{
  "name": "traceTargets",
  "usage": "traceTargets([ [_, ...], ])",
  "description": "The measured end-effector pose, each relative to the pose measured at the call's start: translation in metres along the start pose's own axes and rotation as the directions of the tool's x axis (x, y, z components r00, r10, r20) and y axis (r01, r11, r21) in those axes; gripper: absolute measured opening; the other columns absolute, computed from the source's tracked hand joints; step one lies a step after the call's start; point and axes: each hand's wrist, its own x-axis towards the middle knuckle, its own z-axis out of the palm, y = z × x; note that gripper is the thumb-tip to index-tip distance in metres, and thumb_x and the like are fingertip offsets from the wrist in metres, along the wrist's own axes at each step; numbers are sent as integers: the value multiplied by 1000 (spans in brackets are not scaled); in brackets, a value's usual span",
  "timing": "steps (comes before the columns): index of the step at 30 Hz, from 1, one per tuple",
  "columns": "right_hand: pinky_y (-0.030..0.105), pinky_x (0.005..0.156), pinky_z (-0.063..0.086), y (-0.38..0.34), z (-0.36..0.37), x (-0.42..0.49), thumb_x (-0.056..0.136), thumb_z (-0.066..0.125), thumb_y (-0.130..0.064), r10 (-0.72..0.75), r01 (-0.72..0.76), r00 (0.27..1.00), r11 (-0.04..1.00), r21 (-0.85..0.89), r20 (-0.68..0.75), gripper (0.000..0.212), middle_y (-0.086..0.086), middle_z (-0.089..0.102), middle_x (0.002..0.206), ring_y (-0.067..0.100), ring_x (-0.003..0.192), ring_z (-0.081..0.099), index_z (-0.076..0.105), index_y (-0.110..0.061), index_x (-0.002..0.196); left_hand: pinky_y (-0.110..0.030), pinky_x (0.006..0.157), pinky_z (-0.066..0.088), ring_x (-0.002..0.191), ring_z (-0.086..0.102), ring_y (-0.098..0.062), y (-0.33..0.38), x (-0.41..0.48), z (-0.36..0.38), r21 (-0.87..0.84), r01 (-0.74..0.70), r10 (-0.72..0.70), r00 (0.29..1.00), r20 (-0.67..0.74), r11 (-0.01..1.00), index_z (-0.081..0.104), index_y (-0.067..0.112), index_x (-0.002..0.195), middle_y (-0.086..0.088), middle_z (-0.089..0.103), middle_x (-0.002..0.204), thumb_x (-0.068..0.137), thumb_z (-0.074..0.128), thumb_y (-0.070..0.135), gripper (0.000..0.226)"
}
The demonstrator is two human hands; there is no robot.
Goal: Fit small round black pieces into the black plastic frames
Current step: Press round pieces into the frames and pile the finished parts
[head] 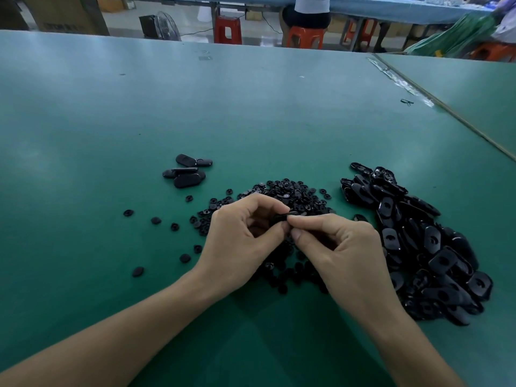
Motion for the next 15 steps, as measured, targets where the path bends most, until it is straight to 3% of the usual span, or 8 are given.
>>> traceTargets([
  [3,11,76,51,0,0,0,83,78,-5,-35,34,999,999,-23,-4,25,-19,74,90,0,87,70,80,-26,97,-26,71,58,76,72,-15,0,0,0,5,-3,3,1000,-12,1000,71,21,92,1,76,85,85,76,-1,24],
  [7,10,69,48,1,-2,0,84,78,-11,-43,40,998,997,-66,-48,27,-16,70,87,5,84,68,77,-36,94,-39,72,59,78,70,-28,0,0,1,-10,0,0,1000,12,1000,70,22,93,-3,75,86,85,75,1,23],
  [10,14,74,53,1,-5,1,86,76,-15,27,-27,999,1000,-5,-22,27,-16,71,90,4,87,69,74,-38,102,-35,73,59,80,69,-26,1,-1,1,-28,11,-10,999,42,1000,70,23,95,-1,75,88,82,73,12,18],
  [15,16,75,55,0,-10,4,85,77,-7,41,-43,998,997,61,44,25,-17,75,85,3,83,72,76,-31,93,-26,77,57,82,71,-13,-1,0,-1,-61,16,-12,998,55,998,70,23,96,1,76,89,79,75,14,20],
])
